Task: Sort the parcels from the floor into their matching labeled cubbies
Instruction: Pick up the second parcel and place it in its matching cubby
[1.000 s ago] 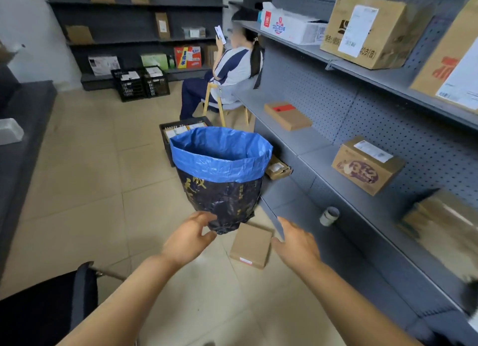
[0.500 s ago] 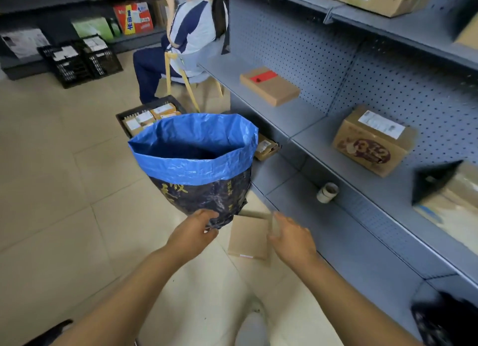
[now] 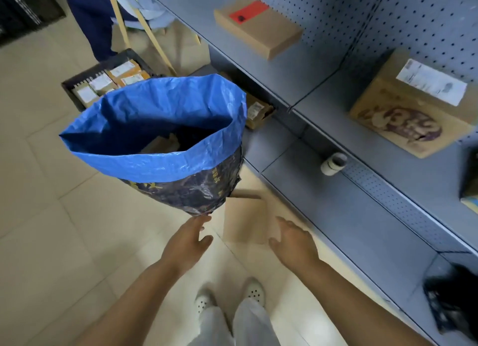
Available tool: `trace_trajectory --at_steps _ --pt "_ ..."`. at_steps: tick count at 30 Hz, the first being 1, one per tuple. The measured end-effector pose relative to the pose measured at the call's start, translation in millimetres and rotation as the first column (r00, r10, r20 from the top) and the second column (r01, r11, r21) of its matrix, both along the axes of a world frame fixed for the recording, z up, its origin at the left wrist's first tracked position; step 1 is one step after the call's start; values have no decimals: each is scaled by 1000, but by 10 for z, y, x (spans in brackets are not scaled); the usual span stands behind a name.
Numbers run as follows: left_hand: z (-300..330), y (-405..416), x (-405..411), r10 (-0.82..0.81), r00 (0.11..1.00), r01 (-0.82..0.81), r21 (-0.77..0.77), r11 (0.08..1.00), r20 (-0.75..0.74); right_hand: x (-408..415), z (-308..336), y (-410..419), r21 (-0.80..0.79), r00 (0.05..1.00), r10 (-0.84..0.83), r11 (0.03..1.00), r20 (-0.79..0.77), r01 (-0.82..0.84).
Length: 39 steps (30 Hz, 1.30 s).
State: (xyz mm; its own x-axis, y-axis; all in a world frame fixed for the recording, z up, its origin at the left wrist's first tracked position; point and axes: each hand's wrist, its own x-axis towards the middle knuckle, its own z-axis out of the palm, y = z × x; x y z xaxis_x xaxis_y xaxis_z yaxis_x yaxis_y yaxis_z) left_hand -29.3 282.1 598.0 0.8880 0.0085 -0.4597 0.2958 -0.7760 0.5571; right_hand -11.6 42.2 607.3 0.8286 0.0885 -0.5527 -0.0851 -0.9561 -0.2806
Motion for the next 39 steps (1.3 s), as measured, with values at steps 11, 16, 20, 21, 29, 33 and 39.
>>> trace_trajectory --at_steps 11,16,20,21,29,33,39 --pt "-2148 9 823 9 988 -11 -14 1000 -156 516 -2138 25 -38 988 -112 993 -110 109" --pt "-3303 -3 1083 34 977 -37 -13 999 -210 684 -3257 65 -104 989 -81 992 -124 68" --pt "-4145 -65 1157 18 966 -27 -29 999 -257 750 -4123 63 -121 987 -92 990 -132 76" --pt "-4335 -77 1165 5 963 -13 -28 1000 -269 757 -4324 60 -122 985 -98 989 -143 80" --pt "-5540 -149 1191 -35 939 34 -7 999 -341 837 -5547 -3 -121 965 -216 972 -147 199" --pt "-5852 -212 1166 68 924 -102 -72 992 -377 870 -5878 -10 -52 936 -321 947 -145 317" --pt "-6080 -313 1225 266 854 -356 -128 926 -446 988 -6156 -31 98 802 -531 814 -273 573"
